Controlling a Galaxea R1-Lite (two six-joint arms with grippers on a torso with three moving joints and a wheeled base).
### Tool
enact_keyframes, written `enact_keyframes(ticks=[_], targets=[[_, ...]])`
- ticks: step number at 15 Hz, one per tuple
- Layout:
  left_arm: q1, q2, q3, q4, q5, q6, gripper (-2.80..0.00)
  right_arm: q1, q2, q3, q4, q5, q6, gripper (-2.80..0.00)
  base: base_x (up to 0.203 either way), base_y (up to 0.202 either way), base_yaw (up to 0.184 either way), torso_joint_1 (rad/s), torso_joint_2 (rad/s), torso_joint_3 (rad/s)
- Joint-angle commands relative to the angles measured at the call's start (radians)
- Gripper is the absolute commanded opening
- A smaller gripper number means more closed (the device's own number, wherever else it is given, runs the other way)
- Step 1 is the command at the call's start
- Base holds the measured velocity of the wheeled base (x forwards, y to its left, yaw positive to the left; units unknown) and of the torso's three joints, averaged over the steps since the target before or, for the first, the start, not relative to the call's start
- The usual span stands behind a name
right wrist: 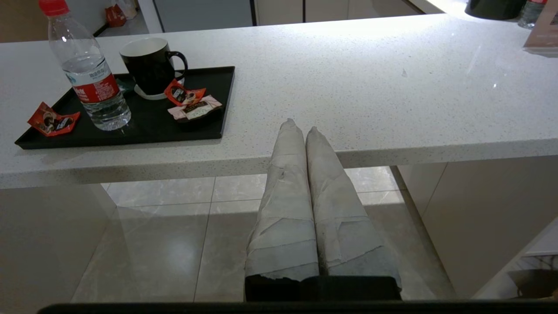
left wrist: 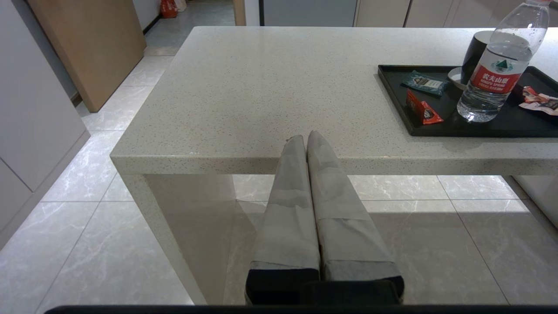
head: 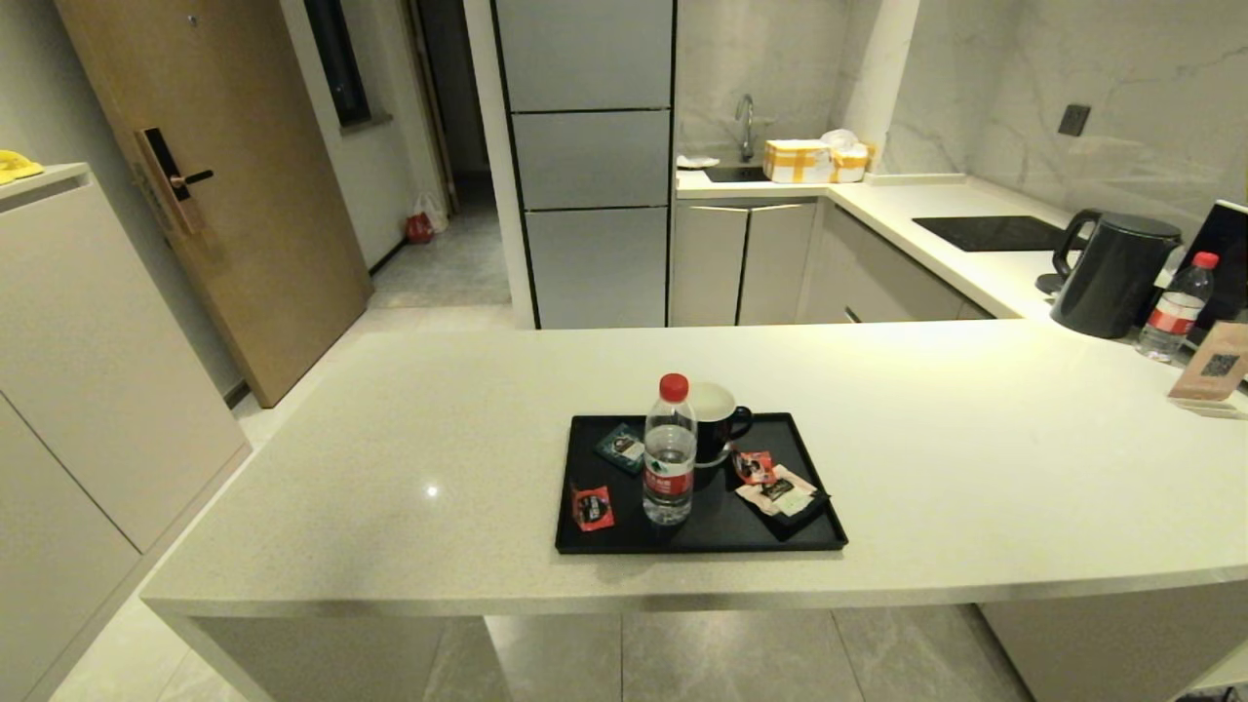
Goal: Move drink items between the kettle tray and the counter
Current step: Pick up the tea bag
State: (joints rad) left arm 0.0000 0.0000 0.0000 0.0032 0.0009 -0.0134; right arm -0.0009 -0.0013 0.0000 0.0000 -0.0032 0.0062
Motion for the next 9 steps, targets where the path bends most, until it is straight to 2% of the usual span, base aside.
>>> enact_keyframes(ticks=[1,9], targets=[[0.0,0.0,0.0,0.0,0.001,0.0,-2.8,-0.001,0.001,0.002,0.0,0.0,0.0,-2.8,0.0,0.0,0.0,0.0,0.0,0.0],[-0.001,0.0,0.001,0.0,0.001,0.0,-2.8,-0.001,0.001,0.002,0.0,0.0,0.0,-2.8,0.0,0.0,0.0,0.0,0.0,0.0]])
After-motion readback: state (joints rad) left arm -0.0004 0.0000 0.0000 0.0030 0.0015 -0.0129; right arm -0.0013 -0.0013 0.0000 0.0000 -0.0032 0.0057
